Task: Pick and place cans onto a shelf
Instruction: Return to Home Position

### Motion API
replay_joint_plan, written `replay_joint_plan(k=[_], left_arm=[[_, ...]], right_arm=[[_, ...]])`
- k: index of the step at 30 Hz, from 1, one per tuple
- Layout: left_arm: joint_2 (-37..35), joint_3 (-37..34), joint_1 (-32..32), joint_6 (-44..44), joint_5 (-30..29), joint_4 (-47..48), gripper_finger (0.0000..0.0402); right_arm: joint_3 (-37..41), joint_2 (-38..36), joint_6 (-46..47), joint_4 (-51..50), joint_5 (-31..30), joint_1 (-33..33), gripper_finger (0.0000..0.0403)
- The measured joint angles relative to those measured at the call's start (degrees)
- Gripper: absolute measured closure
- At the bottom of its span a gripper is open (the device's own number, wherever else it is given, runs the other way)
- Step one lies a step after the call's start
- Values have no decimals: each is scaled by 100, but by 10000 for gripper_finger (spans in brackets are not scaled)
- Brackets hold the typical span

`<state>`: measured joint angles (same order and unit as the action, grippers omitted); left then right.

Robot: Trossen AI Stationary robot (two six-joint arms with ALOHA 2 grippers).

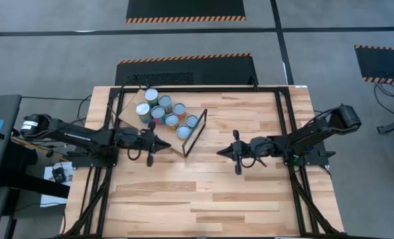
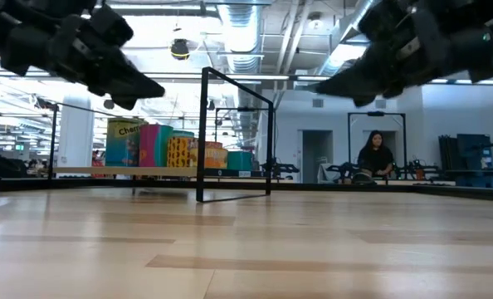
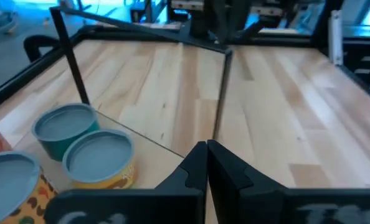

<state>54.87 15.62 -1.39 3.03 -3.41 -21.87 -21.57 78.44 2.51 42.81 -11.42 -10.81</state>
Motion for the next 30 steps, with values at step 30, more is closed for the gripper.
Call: replay_joint_plan(k=[30], left_arm=[[-4311, -1500, 24, -180, 151, 976, 401]], right_arm=[[2104, -5872, -855, -1667, 712, 1334, 384]])
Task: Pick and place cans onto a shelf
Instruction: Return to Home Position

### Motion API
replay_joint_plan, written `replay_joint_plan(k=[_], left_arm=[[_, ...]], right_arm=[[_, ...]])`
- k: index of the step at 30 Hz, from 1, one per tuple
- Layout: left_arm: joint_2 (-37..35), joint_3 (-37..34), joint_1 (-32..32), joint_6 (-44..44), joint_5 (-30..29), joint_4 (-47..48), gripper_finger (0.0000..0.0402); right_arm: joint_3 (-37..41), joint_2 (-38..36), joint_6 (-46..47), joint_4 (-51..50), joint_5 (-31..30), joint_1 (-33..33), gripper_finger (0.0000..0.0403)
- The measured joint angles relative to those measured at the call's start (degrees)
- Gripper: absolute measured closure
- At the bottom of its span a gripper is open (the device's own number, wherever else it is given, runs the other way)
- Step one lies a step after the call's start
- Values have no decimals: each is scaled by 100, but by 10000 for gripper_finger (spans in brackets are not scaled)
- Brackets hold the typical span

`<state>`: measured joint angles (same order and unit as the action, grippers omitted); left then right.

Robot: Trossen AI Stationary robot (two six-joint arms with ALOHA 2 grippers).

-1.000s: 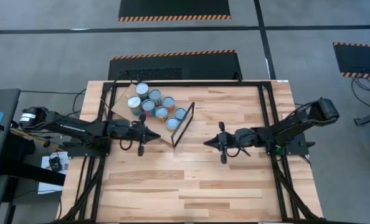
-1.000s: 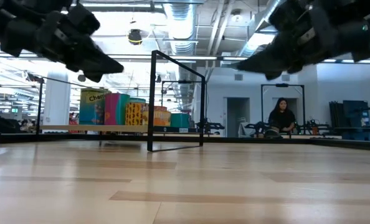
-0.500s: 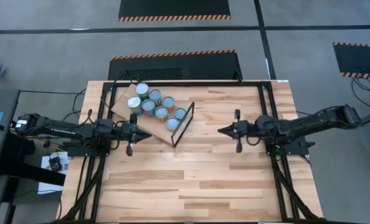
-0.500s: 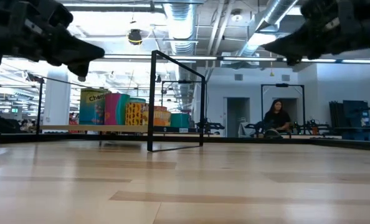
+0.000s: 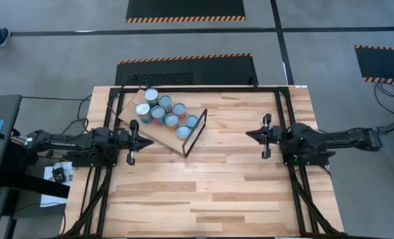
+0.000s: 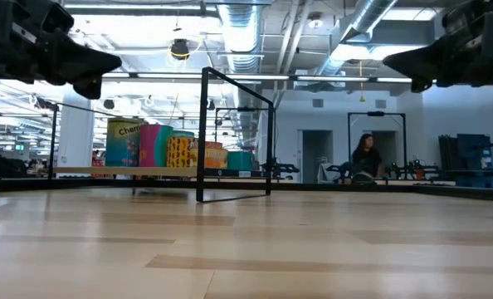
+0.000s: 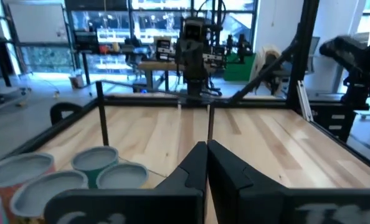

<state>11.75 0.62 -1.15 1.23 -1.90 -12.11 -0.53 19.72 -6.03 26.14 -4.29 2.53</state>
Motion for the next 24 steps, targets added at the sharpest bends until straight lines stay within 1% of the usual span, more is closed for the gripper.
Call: replay_joint_plan(k=[3, 7, 8, 9, 11, 13, 17, 20, 24], left_arm=[[-505, -2, 0, -56, -46, 355, 401], [-1180, -2, 1, -59, -274, 1040, 401], [-1176, 0, 2, -108, -216, 906, 401], [-1176, 4, 2, -161, -150, 941, 401], [-1151, 7, 2, -221, -199, 1038, 401], [-1143, 6, 6, -215, -247, 1048, 401], [-1155, 4, 6, -195, -260, 1051, 401], [-1143, 6, 4, -46, -450, 1020, 401], [-1141, 6, 4, 243, -480, 1013, 401]], right_arm=[[3, -657, -7, -531, 7, 69, 383], [4, -1591, -5, -1343, 8, 199, 386], [6, -1861, -5, -1576, 11, 233, 386], [6, -1976, -2, -1714, 10, 267, 386], [1, -1952, 25, -1937, 7, 331, 386], [1, -1944, 91, -1893, 8, 389, 384], [8, -1957, 526, -2226, 6, 511, 385], [10, -1908, 709, -2327, -20, 508, 386], [12, -1901, 730, -2374, -37, 508, 383]])
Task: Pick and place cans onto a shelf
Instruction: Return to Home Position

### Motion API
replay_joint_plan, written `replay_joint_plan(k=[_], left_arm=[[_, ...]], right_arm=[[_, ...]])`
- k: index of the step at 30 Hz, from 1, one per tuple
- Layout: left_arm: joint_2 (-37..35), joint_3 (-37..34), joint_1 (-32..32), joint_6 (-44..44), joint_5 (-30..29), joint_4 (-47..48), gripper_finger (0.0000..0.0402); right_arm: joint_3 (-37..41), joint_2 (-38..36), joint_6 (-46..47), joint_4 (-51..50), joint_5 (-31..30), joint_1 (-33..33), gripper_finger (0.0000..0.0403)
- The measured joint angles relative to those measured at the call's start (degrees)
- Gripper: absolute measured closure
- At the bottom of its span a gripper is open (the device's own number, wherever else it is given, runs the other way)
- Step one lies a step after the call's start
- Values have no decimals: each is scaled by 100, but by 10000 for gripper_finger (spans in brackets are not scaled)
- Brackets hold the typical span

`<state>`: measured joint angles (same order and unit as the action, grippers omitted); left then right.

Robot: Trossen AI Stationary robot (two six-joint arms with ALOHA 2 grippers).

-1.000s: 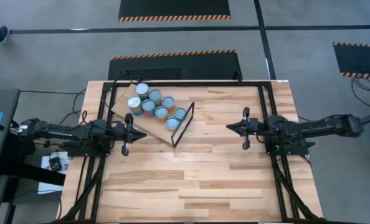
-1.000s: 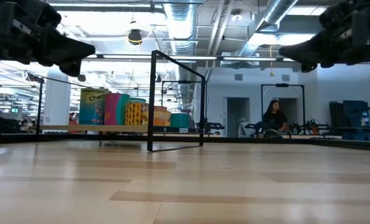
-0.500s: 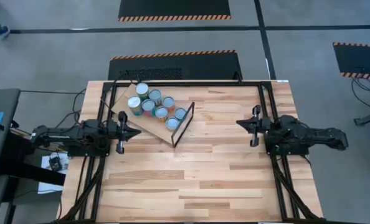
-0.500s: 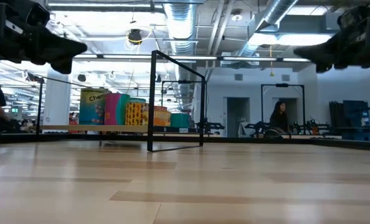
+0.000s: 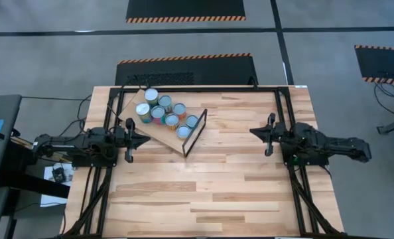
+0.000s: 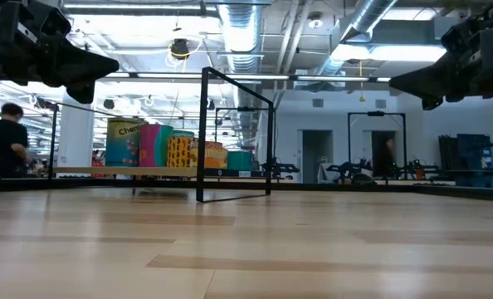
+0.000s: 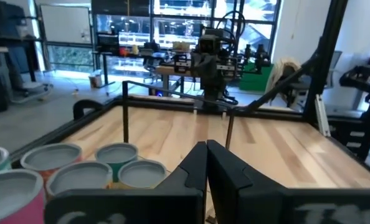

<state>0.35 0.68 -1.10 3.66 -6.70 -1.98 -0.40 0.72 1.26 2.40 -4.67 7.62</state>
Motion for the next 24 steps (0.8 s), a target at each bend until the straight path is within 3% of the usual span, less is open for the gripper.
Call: replay_joint_plan(k=[12, 24], left_arm=[[2, 0, 2, 184, -329, -52, 401], [2, -1, 2, 35, -275, -48, 402]], right_arm=[[4, 548, -127, -53, -17, 2, 375], [9, 907, -125, -64, 4, 2, 374]])
